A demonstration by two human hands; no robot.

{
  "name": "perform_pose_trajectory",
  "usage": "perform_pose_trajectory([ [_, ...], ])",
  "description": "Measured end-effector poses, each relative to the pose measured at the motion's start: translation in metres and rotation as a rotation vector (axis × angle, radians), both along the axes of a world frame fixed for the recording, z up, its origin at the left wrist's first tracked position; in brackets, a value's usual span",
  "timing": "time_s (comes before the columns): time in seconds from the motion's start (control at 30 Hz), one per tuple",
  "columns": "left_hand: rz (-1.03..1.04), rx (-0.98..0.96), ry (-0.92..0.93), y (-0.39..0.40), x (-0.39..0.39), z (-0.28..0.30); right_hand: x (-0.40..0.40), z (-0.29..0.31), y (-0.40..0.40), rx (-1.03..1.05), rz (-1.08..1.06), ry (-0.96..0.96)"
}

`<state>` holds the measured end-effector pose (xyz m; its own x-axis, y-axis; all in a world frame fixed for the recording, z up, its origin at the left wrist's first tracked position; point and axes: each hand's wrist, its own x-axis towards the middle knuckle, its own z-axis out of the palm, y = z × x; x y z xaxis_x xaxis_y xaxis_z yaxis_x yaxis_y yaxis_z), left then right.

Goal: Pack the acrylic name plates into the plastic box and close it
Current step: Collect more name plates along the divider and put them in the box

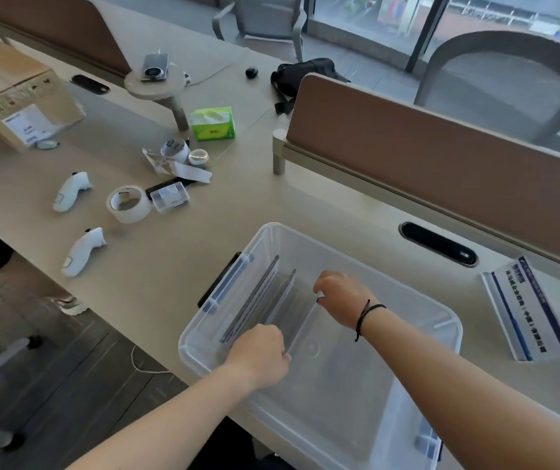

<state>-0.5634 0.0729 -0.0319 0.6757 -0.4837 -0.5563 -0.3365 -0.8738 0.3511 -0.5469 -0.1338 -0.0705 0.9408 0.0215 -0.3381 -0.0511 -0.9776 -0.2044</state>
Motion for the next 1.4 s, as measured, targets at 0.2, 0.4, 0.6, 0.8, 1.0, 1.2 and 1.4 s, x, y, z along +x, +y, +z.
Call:
perform_pose_trajectory([
  [0.2,-0.01,-0.02,0.032,0.002,0.009,-0.008,0.013,-0.008,0.011,0.008,0.031,-0.045],
  [0.4,-0.004,-0.006,0.059,0.007,0.015,-0.013,0.013,-0.012,0.013,0.032,0.017,-0.06],
  [0.6,-0.007,0.004,0.075,0.008,0.018,-0.017,0.012,-0.011,0.015,0.061,-0.009,-0.062],
  [0.8,-0.007,0.02,0.067,0.011,0.019,-0.02,0.005,-0.01,0.021,0.062,-0.034,-0.072],
  [1.0,-0.002,0.033,0.058,0.011,0.016,-0.017,0.0,-0.009,0.023,0.088,-0.046,-0.097],
  [1.2,0.013,0.016,0.058,0.015,0.017,-0.015,-0.01,-0.013,0.027,0.177,-0.105,-0.128],
  [1.4,0.022,-0.037,-0.003,0.009,0.02,-0.007,-0.024,-0.006,0.02,0.314,-0.236,-0.155],
])
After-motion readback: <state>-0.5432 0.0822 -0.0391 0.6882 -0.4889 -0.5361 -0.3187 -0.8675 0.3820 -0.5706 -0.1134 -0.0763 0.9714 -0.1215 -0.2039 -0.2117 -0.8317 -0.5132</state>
